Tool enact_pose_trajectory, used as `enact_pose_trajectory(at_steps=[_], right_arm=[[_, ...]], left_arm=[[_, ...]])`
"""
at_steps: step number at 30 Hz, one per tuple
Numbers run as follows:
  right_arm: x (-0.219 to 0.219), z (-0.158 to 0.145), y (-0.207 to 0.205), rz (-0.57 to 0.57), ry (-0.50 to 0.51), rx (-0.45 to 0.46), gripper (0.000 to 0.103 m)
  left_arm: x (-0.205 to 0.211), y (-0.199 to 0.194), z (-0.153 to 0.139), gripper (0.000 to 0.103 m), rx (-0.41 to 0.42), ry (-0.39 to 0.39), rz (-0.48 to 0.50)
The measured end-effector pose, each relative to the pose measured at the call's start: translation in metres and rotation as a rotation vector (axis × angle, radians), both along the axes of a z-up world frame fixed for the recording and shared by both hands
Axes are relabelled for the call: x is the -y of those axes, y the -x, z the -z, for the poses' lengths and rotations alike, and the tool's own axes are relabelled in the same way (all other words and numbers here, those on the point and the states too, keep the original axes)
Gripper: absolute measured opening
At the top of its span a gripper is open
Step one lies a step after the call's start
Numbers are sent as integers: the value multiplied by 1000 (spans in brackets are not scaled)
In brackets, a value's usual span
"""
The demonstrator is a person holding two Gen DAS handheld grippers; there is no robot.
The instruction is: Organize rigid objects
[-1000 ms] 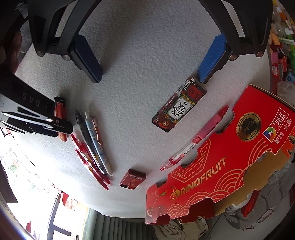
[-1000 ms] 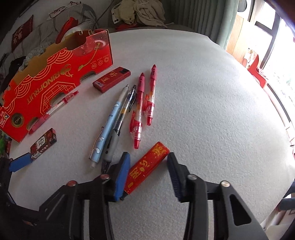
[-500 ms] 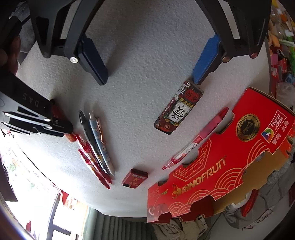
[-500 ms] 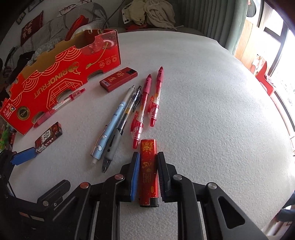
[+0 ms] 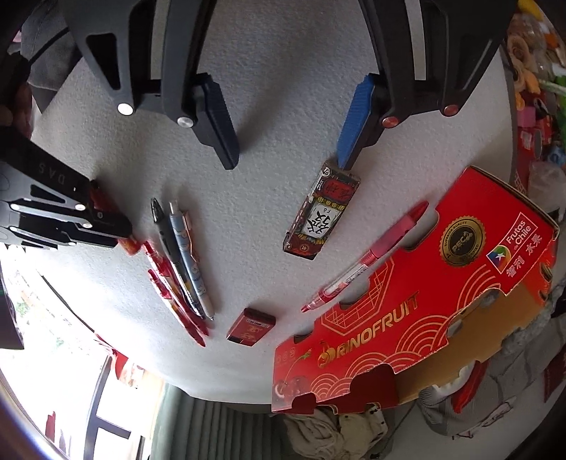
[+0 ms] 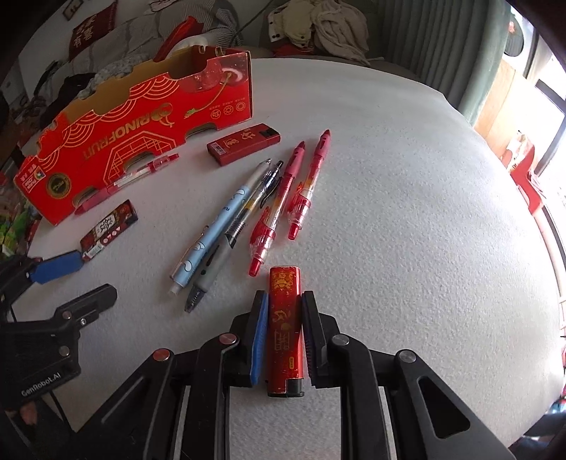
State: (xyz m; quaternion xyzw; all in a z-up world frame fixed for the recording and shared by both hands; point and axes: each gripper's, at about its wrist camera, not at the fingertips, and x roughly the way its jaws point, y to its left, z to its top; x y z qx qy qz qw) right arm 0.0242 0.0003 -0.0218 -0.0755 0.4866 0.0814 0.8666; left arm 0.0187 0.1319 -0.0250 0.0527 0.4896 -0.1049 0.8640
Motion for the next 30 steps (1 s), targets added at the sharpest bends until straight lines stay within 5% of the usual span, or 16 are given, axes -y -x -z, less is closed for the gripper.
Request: enact_pose_trajectory(at_steps=[15, 21, 24, 27, 29, 30], right_arm=[[0, 2, -1, 19, -13, 34, 20], [1, 3, -1, 20, -23, 42, 20], [2, 2, 1, 19, -23, 42, 20], [2, 2, 1, 21, -22, 43, 20], [2, 2, 1, 22, -24, 41, 20], [2, 2, 1, 24, -26, 40, 20]], left_arm=[[-21, -29, -19, 72, -12, 66, 16], [-13, -56, -7, 72, -78, -63, 91], [-12, -60, -5, 69, -81, -34, 130], [-10, -58, -7, 57, -83, -27, 129], [-3, -51, -9, 25, -79, -25, 135], [0, -46, -9, 25, -74, -31, 127]])
